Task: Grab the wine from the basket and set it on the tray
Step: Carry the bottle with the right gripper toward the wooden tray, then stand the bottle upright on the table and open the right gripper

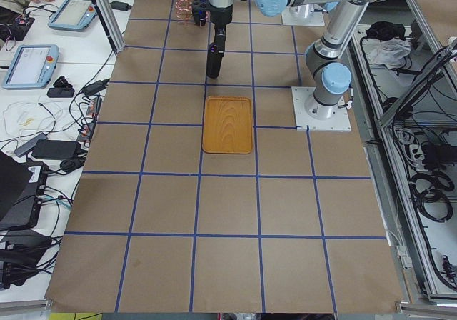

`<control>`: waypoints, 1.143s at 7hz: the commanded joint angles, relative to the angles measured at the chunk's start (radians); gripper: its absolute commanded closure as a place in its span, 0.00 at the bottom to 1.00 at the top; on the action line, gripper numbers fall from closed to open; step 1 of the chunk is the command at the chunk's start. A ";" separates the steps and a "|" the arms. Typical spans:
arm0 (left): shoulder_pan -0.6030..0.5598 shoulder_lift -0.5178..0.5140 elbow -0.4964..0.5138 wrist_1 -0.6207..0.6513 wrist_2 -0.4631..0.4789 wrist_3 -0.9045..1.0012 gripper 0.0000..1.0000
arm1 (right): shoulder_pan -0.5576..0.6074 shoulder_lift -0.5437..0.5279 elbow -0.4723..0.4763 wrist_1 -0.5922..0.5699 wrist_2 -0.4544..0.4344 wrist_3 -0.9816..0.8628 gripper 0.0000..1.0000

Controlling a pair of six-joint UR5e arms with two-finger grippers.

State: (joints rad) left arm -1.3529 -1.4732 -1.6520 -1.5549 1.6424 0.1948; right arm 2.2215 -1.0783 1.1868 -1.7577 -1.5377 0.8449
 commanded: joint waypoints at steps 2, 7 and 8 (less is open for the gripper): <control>0.000 -0.001 -0.002 -0.001 -0.001 0.003 0.00 | 0.001 0.000 0.023 -0.005 -0.015 -0.001 0.11; -0.011 -0.001 -0.002 0.004 -0.006 -0.021 0.00 | -0.139 -0.150 0.051 0.112 -0.013 -0.175 0.00; -0.011 0.001 0.001 0.012 0.003 -0.020 0.00 | -0.190 -0.211 0.081 0.151 -0.013 -0.249 0.00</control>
State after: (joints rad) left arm -1.3628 -1.4739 -1.6529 -1.5502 1.6387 0.1761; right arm 2.0951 -1.2193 1.2415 -1.6672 -1.5507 0.6876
